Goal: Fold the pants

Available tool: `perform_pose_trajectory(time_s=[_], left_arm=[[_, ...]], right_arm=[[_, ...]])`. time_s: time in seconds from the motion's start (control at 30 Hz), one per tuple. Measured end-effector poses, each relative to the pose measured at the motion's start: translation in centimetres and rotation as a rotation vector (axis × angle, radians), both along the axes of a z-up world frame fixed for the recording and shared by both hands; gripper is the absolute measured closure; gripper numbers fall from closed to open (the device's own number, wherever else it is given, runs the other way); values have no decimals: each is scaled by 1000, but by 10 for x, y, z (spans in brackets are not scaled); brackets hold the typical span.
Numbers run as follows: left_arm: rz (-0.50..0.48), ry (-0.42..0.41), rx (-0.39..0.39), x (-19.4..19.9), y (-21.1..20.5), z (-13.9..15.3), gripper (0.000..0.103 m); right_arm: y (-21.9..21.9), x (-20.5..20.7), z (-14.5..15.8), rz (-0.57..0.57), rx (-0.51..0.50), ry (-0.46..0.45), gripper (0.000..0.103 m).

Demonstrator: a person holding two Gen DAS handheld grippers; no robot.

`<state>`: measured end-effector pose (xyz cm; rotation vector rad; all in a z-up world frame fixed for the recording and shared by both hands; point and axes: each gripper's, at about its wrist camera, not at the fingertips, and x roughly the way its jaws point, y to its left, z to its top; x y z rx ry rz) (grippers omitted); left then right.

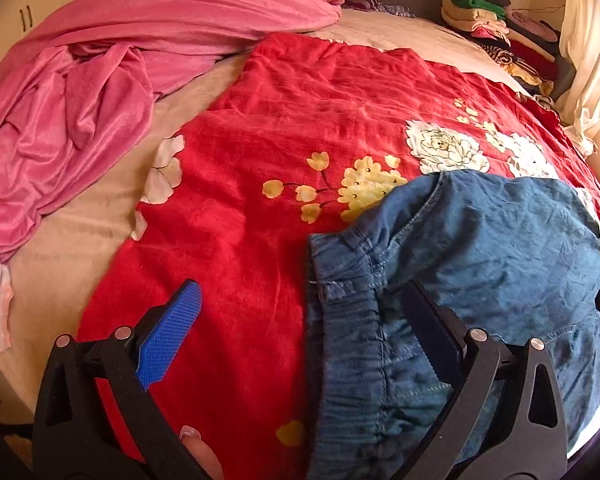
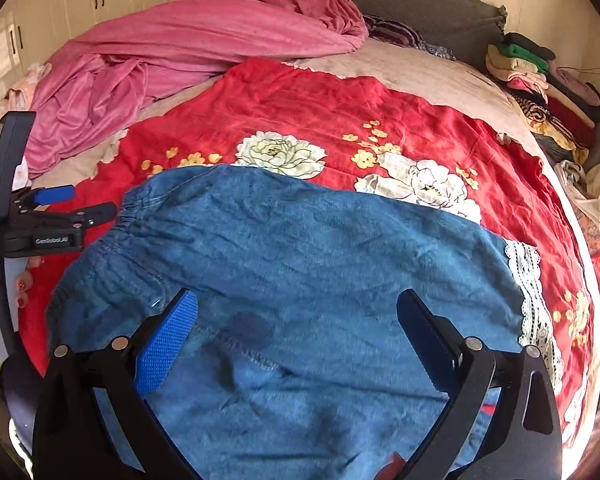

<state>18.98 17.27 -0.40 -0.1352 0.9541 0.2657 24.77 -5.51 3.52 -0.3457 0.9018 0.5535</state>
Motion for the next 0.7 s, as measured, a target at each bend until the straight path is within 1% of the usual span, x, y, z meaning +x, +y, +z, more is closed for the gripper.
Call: perform_pose_trajectory(time_s=[0.07,0.17,0.2,0.23,0.3,0.37,0.4,0.43,0.47,0.53,0.6,0.63,0.7], left_arm=[[-34,11,-9,11,6,-6,9],[-86,27,-39,26,9,-16,9],[-104,19,-58,29,9,-18,12],[-124,20,-78,33,8,-21,20],[-150,33,-118,41,6,-26,25],[-175,36,-135,47,2,-31,33],[-184,42,-143,50,1,-34,44],[-185,45,-152,53,1,-36,51],[-183,49,-150,55,0,-37,52],[-185,44,-138,54,-1,-34,62],[-196,20,-139,50,-2,-27,69],[-201,8,-135,47,-3,-23,69],[-208,-17,-139,41,-3,-15,70]], right_arm=[[7,15,-4,9,-37,-6,4],[17,39,-9,17,-50,11,4],[21,46,-10,20,-62,14,4],[25,53,-11,25,-67,13,4],[32,67,-13,41,-59,36,4],[38,80,-16,56,-50,65,4],[42,87,-18,69,-51,76,4],[45,92,-21,79,-58,82,4],[49,97,-24,93,-71,90,4],[55,109,-33,111,-92,109,4],[60,120,-41,127,-97,138,4],[62,124,-45,140,-98,150,4],[71,128,-52,182,-123,146,4]])
